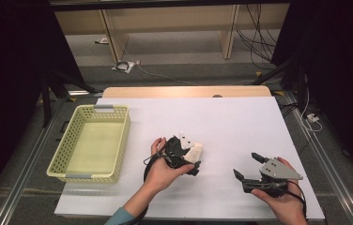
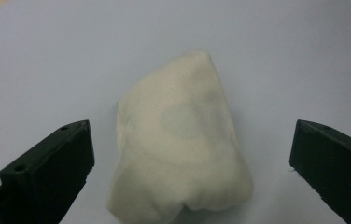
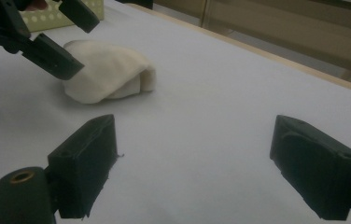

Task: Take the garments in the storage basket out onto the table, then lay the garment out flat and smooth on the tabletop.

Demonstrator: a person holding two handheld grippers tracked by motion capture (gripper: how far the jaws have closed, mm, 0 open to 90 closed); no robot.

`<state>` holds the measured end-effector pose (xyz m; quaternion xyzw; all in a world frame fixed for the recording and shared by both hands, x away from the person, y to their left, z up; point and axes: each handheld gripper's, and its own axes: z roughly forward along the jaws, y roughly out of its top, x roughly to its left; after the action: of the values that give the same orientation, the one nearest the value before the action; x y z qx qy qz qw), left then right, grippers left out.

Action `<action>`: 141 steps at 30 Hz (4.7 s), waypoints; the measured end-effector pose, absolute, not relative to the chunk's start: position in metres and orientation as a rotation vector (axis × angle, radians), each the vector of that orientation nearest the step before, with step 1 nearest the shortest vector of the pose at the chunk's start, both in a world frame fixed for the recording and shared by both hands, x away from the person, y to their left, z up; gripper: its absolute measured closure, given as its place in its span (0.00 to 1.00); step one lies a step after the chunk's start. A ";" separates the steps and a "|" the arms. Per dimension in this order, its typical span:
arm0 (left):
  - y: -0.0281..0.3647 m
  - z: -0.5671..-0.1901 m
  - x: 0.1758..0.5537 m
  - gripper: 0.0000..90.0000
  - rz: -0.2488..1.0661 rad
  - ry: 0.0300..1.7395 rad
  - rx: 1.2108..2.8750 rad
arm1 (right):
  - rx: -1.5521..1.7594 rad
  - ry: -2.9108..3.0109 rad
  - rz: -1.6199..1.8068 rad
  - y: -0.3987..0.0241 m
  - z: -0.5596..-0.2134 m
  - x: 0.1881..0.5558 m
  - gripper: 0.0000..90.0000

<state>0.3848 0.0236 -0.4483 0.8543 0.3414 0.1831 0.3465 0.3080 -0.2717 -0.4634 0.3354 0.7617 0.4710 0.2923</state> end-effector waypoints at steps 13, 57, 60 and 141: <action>0.078 -0.447 0.355 0.00 0.417 0.827 2.141 | 0.926 2.039 1.246 -0.272 -0.467 0.314 0.17; 0.088 -0.473 0.366 0.60 0.498 0.958 2.195 | 0.735 2.284 1.231 -0.172 -0.480 0.343 0.42; 0.083 -0.476 0.373 0.62 0.504 0.952 2.208 | 0.719 2.317 1.231 -0.159 -0.485 0.348 0.45; 0.055 -0.446 0.379 0.93 0.637 0.805 2.220 | 0.589 2.327 1.141 -0.141 -0.441 0.336 0.69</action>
<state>0.3789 0.0550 -0.4458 0.8533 0.3093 0.2447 0.3411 0.3363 -0.1406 -0.4408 0.2153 0.8500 0.4167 0.2396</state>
